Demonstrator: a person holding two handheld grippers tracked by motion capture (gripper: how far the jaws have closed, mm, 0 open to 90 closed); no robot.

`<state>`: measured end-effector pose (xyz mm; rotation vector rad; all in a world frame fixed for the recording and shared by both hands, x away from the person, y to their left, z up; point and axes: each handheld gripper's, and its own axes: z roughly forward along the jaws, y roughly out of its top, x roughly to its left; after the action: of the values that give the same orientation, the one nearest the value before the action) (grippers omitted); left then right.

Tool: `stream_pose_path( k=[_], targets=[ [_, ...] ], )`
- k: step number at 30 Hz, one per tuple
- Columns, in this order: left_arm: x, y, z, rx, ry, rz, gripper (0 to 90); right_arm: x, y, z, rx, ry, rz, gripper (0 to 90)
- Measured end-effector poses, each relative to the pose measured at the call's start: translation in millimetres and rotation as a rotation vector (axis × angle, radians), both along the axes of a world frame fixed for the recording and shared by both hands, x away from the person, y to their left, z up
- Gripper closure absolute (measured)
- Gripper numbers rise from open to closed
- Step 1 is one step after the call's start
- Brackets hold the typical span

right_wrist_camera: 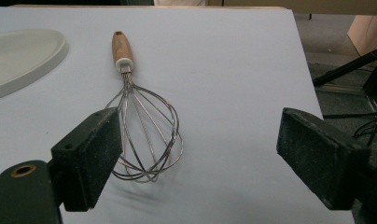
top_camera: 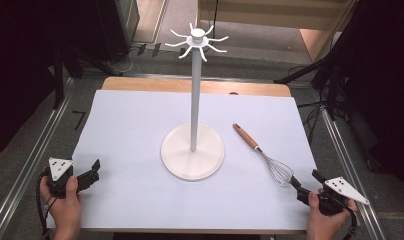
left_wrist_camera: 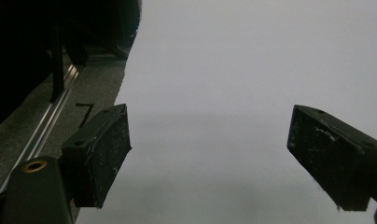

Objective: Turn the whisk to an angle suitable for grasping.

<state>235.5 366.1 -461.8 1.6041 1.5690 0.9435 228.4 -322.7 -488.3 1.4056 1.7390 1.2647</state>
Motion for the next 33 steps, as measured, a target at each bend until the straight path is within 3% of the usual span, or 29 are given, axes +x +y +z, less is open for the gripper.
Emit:
stream_pose_path(
  k=[9, 13, 16, 19, 29, 33],
  targets=[
    [-0.2, 0.5, 0.0, -0.005, -0.005, 0.001, 14.0, 0.5, 2.8, 1.5, -0.033, 0.002, -0.035, 14.8],
    [-0.3, 0.1, 0.1, 0.0, -0.002, 0.0, 14.0, 6.7, 3.4, 2.8, -0.036, 0.072, -0.006, 15.5],
    [-0.2, -0.1, 0.1, 0.001, -0.002, 0.001, 14.0, 8.4, 3.2, 5.0, -0.04, 0.09, 0.002, 16.7],
    [-0.3, -0.3, 0.0, 0.002, -0.003, 0.002, 14.0, 12.7, 6.4, 16.5, -0.097, 0.119, 0.0, 18.3],
    [-0.5, -0.2, 0.0, -0.001, -0.007, 0.003, 14.0, 33.1, 13.9, 42.7, -0.187, 0.202, 0.041, 20.8],
    [-0.6, 0.0, 0.1, 0.0, -0.006, 0.002, 14.1, 49.2, 20.8, 53.6, -0.226, 0.268, 0.081, 23.9]
  ],
)
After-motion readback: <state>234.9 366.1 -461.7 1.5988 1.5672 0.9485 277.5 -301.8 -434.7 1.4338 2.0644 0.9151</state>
